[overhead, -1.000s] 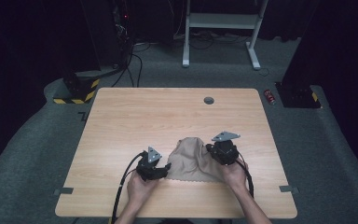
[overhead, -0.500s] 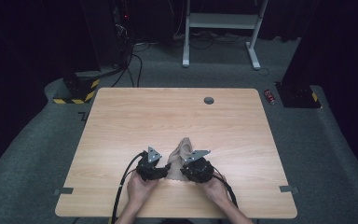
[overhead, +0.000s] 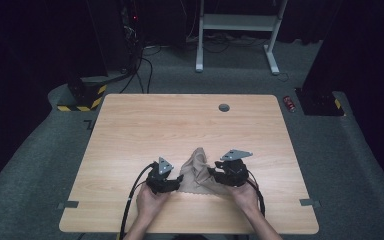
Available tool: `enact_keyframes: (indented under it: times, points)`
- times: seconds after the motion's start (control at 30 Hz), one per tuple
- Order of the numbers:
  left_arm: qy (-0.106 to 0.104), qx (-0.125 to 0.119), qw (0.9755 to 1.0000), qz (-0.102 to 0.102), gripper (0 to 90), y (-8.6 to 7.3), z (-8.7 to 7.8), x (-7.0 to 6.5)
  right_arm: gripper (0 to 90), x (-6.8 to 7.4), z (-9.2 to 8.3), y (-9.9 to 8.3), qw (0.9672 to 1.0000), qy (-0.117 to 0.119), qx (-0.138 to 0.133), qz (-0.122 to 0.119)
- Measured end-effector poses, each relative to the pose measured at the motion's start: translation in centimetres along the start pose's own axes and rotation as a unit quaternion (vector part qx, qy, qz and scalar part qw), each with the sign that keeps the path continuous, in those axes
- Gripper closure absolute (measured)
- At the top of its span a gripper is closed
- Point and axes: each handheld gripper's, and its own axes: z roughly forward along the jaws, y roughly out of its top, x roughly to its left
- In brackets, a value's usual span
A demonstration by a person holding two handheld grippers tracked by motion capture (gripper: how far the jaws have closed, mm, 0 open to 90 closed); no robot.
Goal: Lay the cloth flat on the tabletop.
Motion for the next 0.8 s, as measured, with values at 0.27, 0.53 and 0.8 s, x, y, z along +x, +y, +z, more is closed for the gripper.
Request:
enact_keyframes:
  times: [0.27,0.53,0.8]
  points:
    - [0.000,0.001,1.0000,-0.001,35.8,0.0,0.0,0.0,87.5,0.2,2.1,0.0,0.9988,-0.002,0.042,-0.025]
    - [0.000,0.001,1.0000,-0.001,35.8,0.0,0.0,0.0,89.0,-2.3,0.5,1.6,0.9986,-0.045,0.021,-0.017]
    - [0.001,0.000,1.0000,0.000,35.8,0.0,0.0,0.0,88.7,-6.5,1.2,2.8,0.9937,-0.099,0.044,0.026]
